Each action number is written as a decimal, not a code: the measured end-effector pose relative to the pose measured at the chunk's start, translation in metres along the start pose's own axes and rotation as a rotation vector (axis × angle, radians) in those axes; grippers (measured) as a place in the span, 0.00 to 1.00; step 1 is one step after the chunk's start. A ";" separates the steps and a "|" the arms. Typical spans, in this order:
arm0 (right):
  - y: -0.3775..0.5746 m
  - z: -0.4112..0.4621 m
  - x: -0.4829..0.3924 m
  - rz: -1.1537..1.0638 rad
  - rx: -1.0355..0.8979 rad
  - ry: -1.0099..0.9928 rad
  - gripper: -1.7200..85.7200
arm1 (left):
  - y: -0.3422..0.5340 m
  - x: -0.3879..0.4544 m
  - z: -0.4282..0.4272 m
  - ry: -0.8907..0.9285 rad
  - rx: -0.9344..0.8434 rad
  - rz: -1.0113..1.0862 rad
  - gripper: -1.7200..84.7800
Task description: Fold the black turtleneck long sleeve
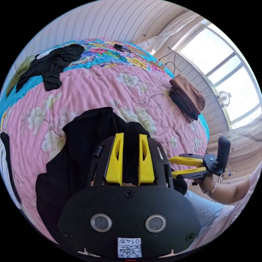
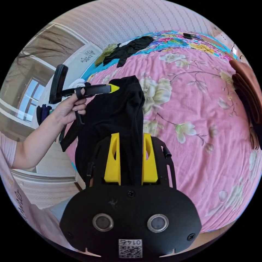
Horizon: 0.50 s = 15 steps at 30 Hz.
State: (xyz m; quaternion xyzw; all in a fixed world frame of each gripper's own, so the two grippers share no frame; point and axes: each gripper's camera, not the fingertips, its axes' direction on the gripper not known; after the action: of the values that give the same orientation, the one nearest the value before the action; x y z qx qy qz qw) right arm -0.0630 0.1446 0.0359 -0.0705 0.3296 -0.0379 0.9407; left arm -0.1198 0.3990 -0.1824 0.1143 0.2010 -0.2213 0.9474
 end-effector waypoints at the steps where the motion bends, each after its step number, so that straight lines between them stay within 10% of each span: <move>1: 0.000 0.011 0.003 0.007 -0.043 0.011 0.13 | -0.004 0.000 0.006 0.012 -0.027 0.007 0.09; 15: 0.027 -0.004 0.074 0.235 0.040 -0.209 0.02 | -0.015 0.025 0.002 -0.005 -0.033 0.104 0.05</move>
State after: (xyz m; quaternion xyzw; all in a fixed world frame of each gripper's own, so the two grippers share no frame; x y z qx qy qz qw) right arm -0.0068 0.1620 -0.0165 -0.0161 0.2349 0.0735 0.9691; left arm -0.1051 0.3762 -0.1934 0.1083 0.1959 -0.1688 0.9599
